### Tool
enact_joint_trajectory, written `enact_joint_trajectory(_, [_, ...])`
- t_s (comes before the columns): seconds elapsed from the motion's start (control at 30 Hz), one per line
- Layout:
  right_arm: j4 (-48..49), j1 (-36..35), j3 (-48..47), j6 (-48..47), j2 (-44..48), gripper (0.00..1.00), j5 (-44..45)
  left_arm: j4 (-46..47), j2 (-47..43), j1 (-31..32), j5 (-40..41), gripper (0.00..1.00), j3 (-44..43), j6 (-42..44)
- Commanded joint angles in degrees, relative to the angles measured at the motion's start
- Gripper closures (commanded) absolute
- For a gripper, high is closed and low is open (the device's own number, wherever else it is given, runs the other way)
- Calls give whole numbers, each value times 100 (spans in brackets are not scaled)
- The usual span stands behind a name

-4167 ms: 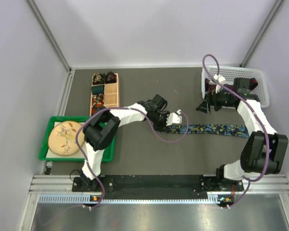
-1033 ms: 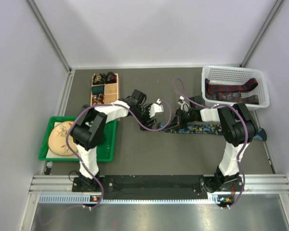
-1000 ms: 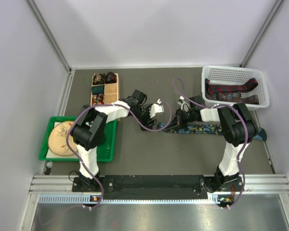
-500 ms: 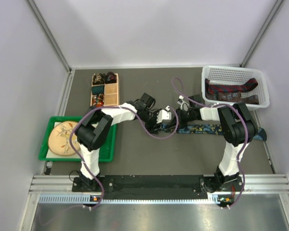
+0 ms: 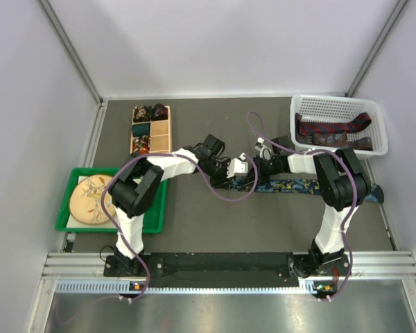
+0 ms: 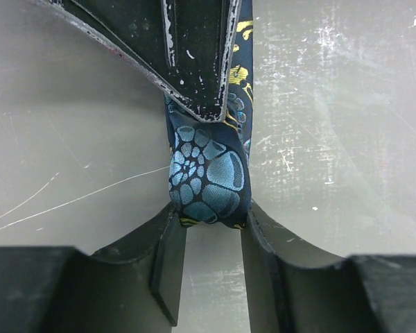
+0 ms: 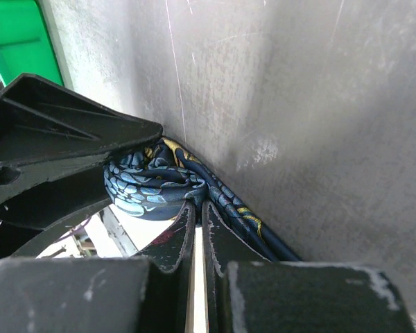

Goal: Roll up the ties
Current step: Roll the tie at the center of the board.

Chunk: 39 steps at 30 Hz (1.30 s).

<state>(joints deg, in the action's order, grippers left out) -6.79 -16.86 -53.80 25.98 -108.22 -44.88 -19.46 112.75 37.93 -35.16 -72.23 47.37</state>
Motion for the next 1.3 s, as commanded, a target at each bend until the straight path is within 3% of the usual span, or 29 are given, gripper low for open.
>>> enact_joint_trajectory(0.0, [-341, -36, -52, -339, -243, 100, 779, -5, -341, 126, -448, 62, -134, -34])
enact_joint_trajectory(0.37, [-438, -36, -25, -497, -190, 100, 744, 329, -43, 390, -238, 57, -503, -571])
enact_joint_trajectory(0.7, [-455, -36, -34, -541, -225, 100, 744, -163, -43, 232, 0, 41, -319, 26])
enact_joint_trajectory(1.07, [-473, -36, -60, -532, -225, 100, 779, -207, -200, 223, -289, 63, -362, 97])
enact_joint_trajectory(1.27, [-473, -36, -60, -497, -252, 100, 762, 109, 27, 495, -378, 65, -740, -552])
